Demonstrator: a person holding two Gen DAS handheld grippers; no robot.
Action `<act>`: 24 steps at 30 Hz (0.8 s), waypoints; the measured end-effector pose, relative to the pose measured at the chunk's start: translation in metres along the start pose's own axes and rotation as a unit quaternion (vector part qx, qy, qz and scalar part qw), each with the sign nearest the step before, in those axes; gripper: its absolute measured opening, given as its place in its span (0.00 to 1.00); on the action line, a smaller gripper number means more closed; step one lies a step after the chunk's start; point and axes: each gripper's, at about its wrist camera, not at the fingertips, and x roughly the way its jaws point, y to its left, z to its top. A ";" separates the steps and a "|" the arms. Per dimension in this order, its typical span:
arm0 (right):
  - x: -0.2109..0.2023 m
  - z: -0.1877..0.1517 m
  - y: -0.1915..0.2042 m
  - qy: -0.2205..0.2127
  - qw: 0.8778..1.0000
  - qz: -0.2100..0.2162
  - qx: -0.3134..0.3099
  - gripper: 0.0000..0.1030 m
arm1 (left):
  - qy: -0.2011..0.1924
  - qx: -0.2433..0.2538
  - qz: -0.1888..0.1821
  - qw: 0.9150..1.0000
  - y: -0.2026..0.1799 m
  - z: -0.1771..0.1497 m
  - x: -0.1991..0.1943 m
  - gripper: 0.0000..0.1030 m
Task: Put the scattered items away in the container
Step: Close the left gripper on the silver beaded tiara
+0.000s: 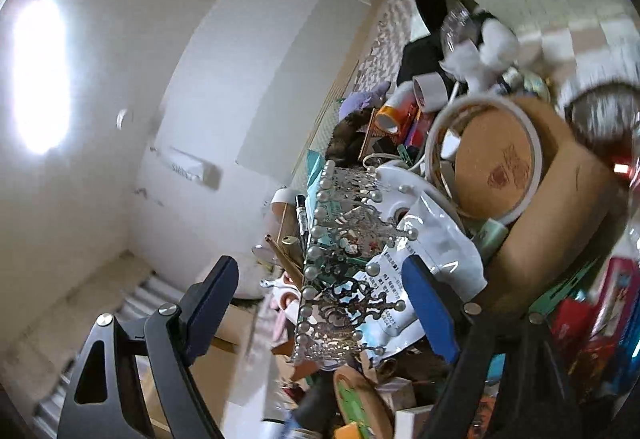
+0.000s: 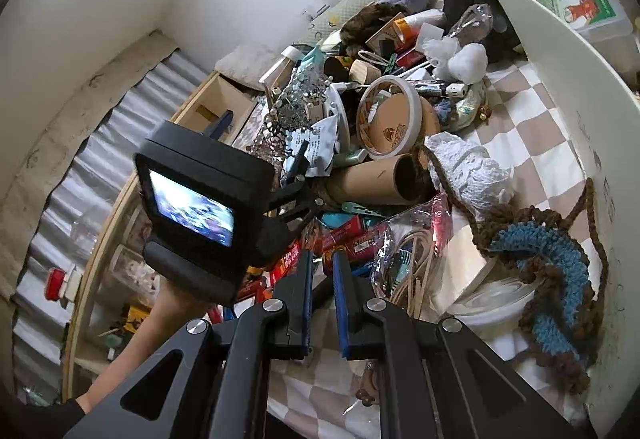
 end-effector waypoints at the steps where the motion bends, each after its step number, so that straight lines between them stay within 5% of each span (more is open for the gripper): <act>1: -0.001 0.000 -0.001 -0.002 1.000 -0.001 0.003 0.11 | 0.002 0.008 0.002 1.000 -0.002 -0.001 0.002 0.67; 5: -0.002 0.000 -0.004 -0.004 1.000 -0.006 0.012 0.11 | 0.003 0.030 0.005 1.000 -0.007 -0.004 0.006 0.59; 8: 0.000 0.000 -0.003 0.001 1.000 -0.011 0.008 0.11 | 0.005 0.038 0.007 0.999 -0.008 -0.007 0.009 0.42; 18: 0.006 -0.001 -0.005 0.013 0.999 -0.033 0.007 0.11 | -0.006 -0.023 -0.024 0.999 0.016 -0.008 0.005 0.41; 24: 0.010 -0.003 0.001 0.013 0.996 -0.085 -0.019 0.12 | -0.013 -0.091 -0.063 0.994 0.036 -0.003 -0.004 0.41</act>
